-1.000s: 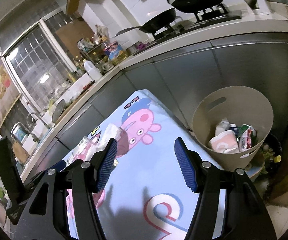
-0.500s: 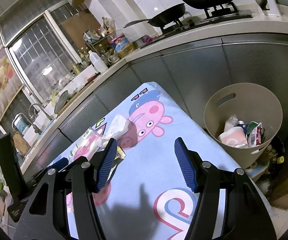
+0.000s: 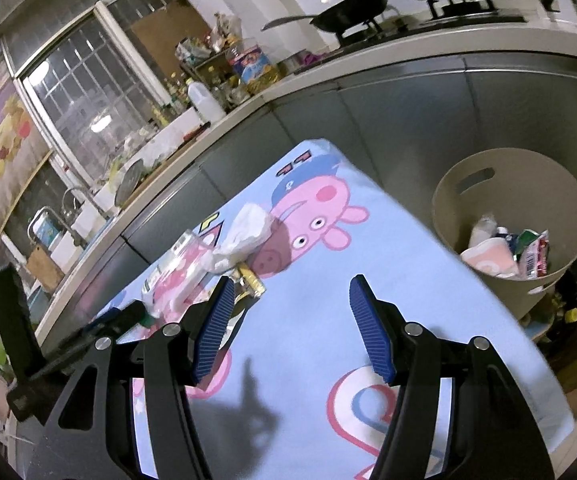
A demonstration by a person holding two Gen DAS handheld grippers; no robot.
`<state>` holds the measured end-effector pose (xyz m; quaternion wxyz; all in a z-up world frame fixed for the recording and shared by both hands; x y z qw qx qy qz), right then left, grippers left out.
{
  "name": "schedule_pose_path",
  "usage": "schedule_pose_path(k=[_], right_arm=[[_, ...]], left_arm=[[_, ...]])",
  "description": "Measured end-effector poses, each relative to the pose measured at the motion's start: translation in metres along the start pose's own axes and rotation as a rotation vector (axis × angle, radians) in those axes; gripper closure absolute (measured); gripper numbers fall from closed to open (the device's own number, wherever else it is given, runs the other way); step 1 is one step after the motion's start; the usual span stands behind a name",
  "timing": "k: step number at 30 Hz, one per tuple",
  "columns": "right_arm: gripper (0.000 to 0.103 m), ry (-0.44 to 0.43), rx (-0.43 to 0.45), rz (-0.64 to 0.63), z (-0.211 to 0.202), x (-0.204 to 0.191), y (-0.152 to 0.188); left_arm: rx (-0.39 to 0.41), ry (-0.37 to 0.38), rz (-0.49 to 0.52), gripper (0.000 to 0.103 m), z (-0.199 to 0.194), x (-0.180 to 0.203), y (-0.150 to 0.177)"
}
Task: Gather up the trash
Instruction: 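Grasp the plastic bottle with the left gripper while the right grasps the white tissue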
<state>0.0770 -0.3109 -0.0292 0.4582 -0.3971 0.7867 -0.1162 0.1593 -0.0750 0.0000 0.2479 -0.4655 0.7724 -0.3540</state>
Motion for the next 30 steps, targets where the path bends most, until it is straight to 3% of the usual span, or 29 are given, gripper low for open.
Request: schedule_pose_path(k=[5,10,18,23,25,27,28,30], right_arm=[[0.043,-0.017,-0.051,-0.031,0.019,-0.015,0.012],[0.043,-0.028,-0.107,-0.060,0.038,-0.030,0.025],[0.043,-0.038,-0.191,-0.059,0.071,-0.036,0.032],[0.043,-0.019,-0.151,-0.095,0.100,-0.043,-0.001],[0.033,-0.055,-0.173,-0.058,0.114,-0.043,-0.013],[0.033,-0.098,-0.201,0.039,0.133,-0.039,-0.029],[0.033,-0.107,-0.203,0.080,0.141,-0.036,-0.036],[0.033,-0.096,-0.203,0.134,0.161,-0.030,-0.050]], left_arm=[[0.019,-0.051,-0.075,0.017,-0.012,-0.064,0.005],[-0.005,-0.071,-0.058,0.014,-0.006,-0.100,0.007],[-0.096,-0.071,0.045,0.013,0.039,-0.103,0.017],[-0.124,-0.086,0.095,0.013,0.064,-0.099,0.018],[-0.135,-0.101,0.113,0.013,0.071,-0.098,0.019],[-0.145,-0.102,0.126,0.013,0.078,-0.097,0.020],[-0.148,-0.099,0.131,0.016,0.080,-0.095,0.020],[-0.155,-0.089,0.150,0.035,0.084,-0.092,0.021]])
Point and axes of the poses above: each gripper's, at about its wrist camera, not at the fingertips, and z roughly the way its jaws point, x to its right, y to its underside, the point moved 2 cm from there along z, roughly the way its jaws point, and after that the axes turned 10 degrees about z, right-handed, at the moved point
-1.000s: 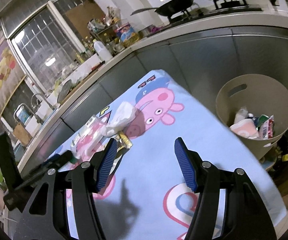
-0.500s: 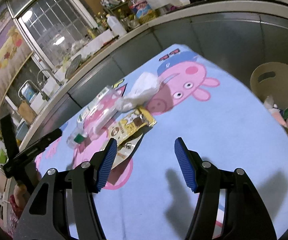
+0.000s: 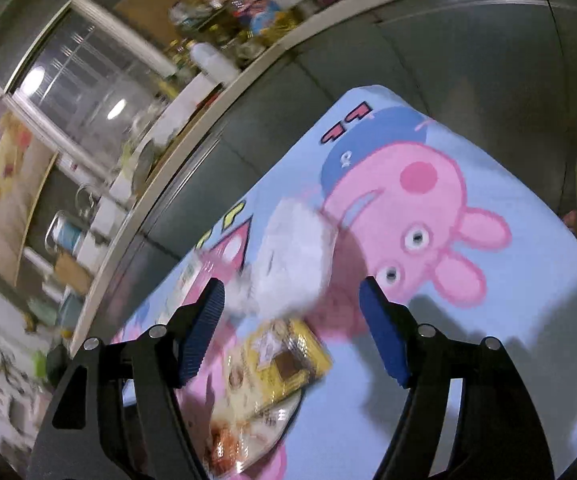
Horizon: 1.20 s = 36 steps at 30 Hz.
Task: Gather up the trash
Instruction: 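Grasp the plastic bottle with the left gripper while the right grasps the white tissue, then carry the bottle and tissue to the bin and release both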
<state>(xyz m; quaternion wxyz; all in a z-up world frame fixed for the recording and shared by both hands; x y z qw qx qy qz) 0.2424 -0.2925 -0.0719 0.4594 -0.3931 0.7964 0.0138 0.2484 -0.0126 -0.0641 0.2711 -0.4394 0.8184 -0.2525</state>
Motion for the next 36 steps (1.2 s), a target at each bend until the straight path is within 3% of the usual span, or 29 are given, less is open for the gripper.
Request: schedule_pose_path(k=[2,3,5,6,7,13,21,28,36], right_arm=[[0.037,0.010,-0.028,0.042,0.017,0.006,-0.009],[0.047,0.005,-0.062,0.060,0.028,0.010,-0.011],[0.071,0.007,-0.140,0.065,0.048,0.014,-0.005],[0.095,0.016,-0.166,0.054,0.054,0.015,0.000],[0.102,0.017,-0.171,0.044,0.055,0.015,0.004],[0.102,-0.055,-0.010,0.036,-0.005,0.023,0.005],[0.102,-0.054,0.175,0.055,-0.095,0.058,-0.005],[0.102,-0.002,0.305,0.124,-0.155,0.105,-0.021],[0.102,0.056,0.388,0.102,-0.194,0.128,-0.027]], left_arm=[[0.005,0.012,0.017,0.045,0.000,0.004,0.000],[0.013,0.014,0.023,0.050,-0.002,0.006,0.001],[0.028,0.016,0.029,0.062,-0.007,0.009,0.002],[0.032,0.012,0.024,0.062,-0.009,0.010,0.003],[0.038,0.017,0.015,0.063,-0.012,0.009,0.004],[0.072,0.046,-0.058,0.063,-0.036,0.007,0.010],[0.155,0.122,-0.094,0.063,-0.080,0.014,-0.003],[0.197,0.206,-0.053,0.063,-0.091,0.047,-0.037],[0.246,0.310,0.010,0.064,-0.091,0.101,-0.095]])
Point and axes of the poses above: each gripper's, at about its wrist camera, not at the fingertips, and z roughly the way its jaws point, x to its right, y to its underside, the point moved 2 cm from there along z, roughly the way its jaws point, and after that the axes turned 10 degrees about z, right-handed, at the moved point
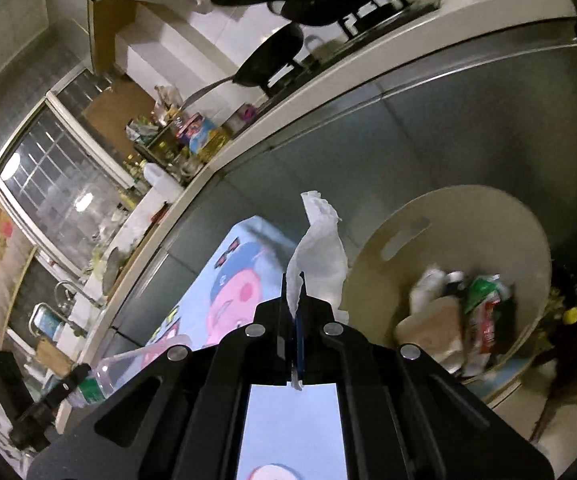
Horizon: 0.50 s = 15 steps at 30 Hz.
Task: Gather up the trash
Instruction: 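Carry the bottle and tissue to the bin and release both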
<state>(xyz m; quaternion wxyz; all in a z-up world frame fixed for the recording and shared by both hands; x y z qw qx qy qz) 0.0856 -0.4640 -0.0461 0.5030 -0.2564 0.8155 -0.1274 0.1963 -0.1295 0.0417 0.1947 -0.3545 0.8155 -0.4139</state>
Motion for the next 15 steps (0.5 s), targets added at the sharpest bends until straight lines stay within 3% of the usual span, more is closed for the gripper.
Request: schedule_pose_path(k=[15], right_arm=[[0.102,0.072,0.039,0.075,-0.012,0.068,-0.025]], left_arm=[[-0.043,0.247,0.082,0.064,0.090,0.125,-0.055]])
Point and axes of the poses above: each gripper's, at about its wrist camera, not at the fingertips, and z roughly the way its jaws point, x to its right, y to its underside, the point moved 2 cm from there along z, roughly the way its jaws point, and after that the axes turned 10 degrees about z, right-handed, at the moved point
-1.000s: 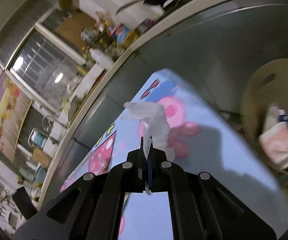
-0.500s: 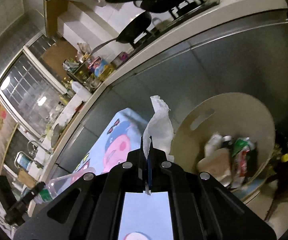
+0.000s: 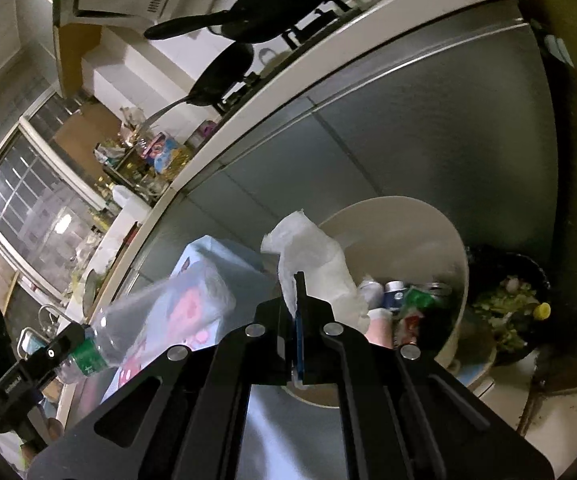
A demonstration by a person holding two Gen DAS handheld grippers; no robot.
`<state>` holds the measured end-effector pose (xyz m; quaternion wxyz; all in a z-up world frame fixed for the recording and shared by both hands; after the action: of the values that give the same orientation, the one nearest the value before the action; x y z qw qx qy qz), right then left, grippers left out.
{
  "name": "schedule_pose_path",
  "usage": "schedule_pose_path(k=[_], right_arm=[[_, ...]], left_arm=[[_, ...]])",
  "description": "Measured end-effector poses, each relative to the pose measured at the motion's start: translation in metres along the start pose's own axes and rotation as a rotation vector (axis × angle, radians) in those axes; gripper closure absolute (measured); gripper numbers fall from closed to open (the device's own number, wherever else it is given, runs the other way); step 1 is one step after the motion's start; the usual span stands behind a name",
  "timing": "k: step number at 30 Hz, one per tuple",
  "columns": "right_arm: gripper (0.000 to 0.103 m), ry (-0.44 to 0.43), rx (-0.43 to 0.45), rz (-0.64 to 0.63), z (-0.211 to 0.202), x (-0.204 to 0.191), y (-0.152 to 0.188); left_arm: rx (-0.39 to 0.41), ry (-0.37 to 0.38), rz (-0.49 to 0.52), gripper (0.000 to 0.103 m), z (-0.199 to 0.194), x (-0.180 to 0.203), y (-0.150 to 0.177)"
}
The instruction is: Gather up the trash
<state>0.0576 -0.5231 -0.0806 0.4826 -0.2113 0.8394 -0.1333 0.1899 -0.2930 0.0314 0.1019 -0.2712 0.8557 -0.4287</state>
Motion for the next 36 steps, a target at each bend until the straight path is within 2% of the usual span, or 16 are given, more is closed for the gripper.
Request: schedule_pose_path(k=[6,8,9,10,11,12,20,27,28,30,36], right_arm=[[0.102,0.021,-0.004,0.004,0.006,0.016,-0.007],[0.098,0.041,-0.013,-0.011,0.013,0.019,-0.007],[0.086,0.053,-0.024,-0.012,0.016,0.021,-0.007],[0.051,0.065,-0.050,-0.003,0.022,0.025,-0.007],[0.036,0.072,-0.056,0.006,0.023,0.027,-0.007],[0.033,0.075,-0.038,0.014,0.021,0.029,-0.007],[0.033,0.058,0.019,0.035,-0.003,0.036,-0.005],[0.033,0.045,0.021,0.032,-0.021,0.025,0.014],[0.033,0.045,0.021,0.028,-0.022,0.022,0.016],[0.034,0.046,0.020,0.018,-0.028,0.015,0.024],[0.034,0.049,0.016,0.001,-0.038,-0.001,0.038]], left_arm=[[-0.053,0.049,0.046,0.064,0.039,0.035,-0.011],[-0.070,0.051,0.053,0.064,0.051,0.043,-0.010],[-0.083,0.043,0.067,0.064,0.060,0.049,-0.008],[-0.107,0.036,0.081,0.064,0.069,0.054,-0.005],[-0.132,0.026,0.087,0.051,0.076,0.056,-0.003],[-0.167,0.004,0.086,0.044,0.084,0.057,0.001],[-0.121,-0.023,0.059,0.044,0.060,0.050,0.003],[-0.079,-0.083,0.111,0.044,0.032,0.060,0.007],[-0.074,-0.093,0.121,0.043,0.029,0.062,0.008],[-0.063,-0.120,0.139,0.033,0.019,0.065,0.013],[-0.051,-0.161,0.155,0.033,-0.002,0.067,0.024]])
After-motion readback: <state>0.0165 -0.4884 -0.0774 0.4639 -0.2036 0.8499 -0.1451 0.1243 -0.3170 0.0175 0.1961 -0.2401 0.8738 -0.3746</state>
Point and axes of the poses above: each gripper's, at about its wrist camera, not at the fingertips, and z roughly the way its jaws point, x to its right, y to its underside, the point moved 2 cm from there along z, roughly the way its jaws point, and after that the axes turned 10 degrees about z, right-handed, at the moved point
